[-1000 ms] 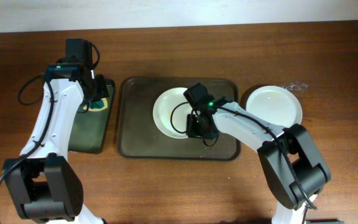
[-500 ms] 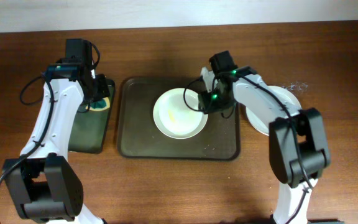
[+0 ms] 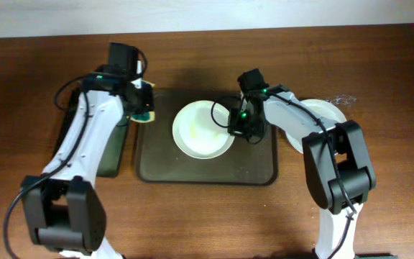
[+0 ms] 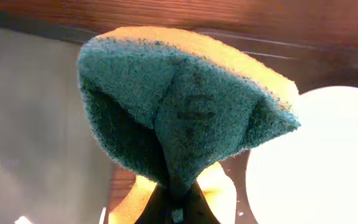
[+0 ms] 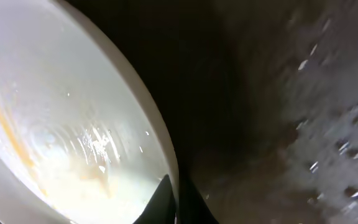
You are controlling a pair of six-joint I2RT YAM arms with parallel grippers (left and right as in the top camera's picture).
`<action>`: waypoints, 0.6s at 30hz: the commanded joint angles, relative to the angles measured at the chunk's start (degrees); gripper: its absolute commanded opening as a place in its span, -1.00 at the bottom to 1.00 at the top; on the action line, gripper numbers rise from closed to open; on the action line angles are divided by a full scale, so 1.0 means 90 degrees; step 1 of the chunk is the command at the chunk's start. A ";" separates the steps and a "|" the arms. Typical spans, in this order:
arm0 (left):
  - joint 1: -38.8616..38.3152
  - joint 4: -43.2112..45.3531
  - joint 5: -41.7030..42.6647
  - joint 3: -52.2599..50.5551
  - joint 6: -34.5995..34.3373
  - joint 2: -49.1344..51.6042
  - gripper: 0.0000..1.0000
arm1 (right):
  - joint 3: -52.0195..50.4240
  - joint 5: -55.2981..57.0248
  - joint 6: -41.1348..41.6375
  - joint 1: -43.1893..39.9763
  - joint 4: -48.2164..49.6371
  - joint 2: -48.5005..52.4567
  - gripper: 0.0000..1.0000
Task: Clean dirty plates on tray and stack at the side
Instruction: 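Scrub the last plate with the sponge in the left gripper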
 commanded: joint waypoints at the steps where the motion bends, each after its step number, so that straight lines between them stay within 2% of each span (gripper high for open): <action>1: -0.0454 0.0250 0.0204 0.0075 0.0107 0.0447 -1.00 | -0.0355 0.0136 0.0517 0.0425 -0.0112 0.0209 -0.92; 7: -0.1151 0.0767 0.0430 0.0075 0.0102 0.0996 -1.00 | -0.0355 0.0134 0.0634 0.0546 -0.0049 0.0209 -0.91; 11: -0.1440 0.0612 0.0420 0.0075 0.0104 0.1394 -1.00 | -0.0355 0.0117 0.0452 0.0257 0.0039 0.0209 -0.92; 17: -0.1443 0.0182 0.0440 0.0075 0.0117 0.1685 -1.00 | -0.0355 -0.0056 0.0197 -0.0073 0.0044 0.0209 -0.92; 18: -0.1445 0.0027 0.0680 0.0075 0.0323 0.1773 -1.00 | -0.0355 -0.0056 0.0177 -0.0073 0.0044 0.0209 -0.92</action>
